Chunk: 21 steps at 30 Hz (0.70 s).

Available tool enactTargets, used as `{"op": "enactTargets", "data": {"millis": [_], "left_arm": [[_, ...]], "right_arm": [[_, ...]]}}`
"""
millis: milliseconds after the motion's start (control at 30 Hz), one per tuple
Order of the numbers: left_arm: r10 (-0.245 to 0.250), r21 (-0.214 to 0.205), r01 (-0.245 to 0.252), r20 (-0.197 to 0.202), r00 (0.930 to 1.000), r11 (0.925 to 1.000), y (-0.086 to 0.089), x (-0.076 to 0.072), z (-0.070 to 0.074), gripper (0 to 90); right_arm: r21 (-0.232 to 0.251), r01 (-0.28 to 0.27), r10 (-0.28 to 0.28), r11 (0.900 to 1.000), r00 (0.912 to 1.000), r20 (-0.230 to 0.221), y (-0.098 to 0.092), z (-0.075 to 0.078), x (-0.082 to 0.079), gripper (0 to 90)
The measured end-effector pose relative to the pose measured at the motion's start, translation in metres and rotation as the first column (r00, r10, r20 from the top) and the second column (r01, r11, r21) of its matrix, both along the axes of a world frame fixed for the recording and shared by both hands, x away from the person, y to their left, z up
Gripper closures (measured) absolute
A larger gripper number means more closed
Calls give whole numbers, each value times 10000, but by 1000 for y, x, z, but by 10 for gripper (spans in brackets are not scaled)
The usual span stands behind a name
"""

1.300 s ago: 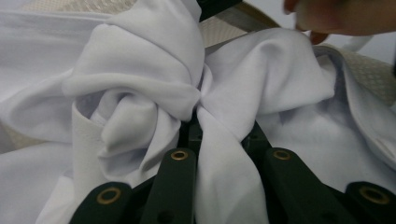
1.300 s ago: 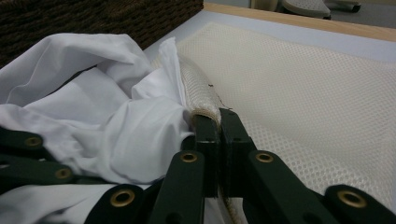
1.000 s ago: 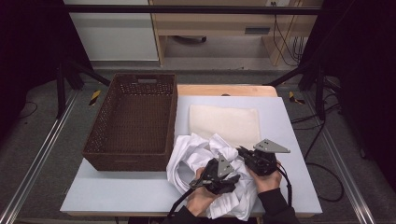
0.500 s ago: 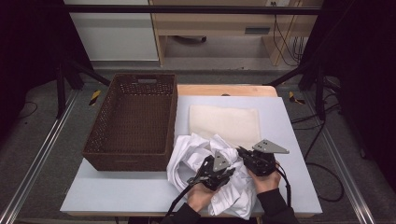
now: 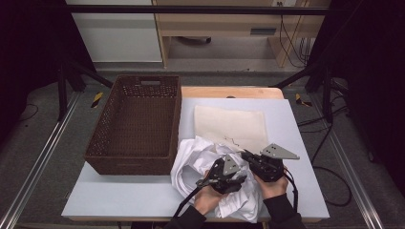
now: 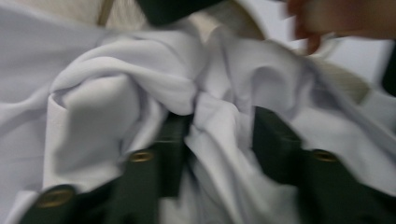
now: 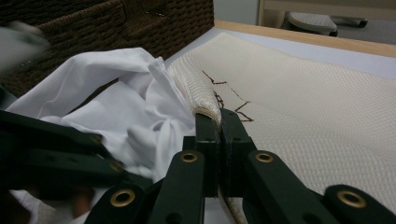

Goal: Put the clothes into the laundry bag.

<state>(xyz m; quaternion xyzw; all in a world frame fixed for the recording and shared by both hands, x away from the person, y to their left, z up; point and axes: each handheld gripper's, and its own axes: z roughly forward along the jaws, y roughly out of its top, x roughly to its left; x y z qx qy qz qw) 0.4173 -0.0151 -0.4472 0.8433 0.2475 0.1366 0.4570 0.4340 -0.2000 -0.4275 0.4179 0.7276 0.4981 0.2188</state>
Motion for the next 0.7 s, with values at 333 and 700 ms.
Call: {"op": "enactTargets", "data": {"millis": [333, 700], "left_arm": [[1516, 415, -1506, -221, 9882, 9877, 36, 20, 4, 266], [1015, 94, -1011, -800, 9916, 9948, 35, 23, 1, 755]], "right_arm": [[-194, 30, -29, 9998, 10000, 32, 1, -2, 1, 878], [-251, 7, -8, 9997, 10000, -62, 5, -5, 3, 879]]}}
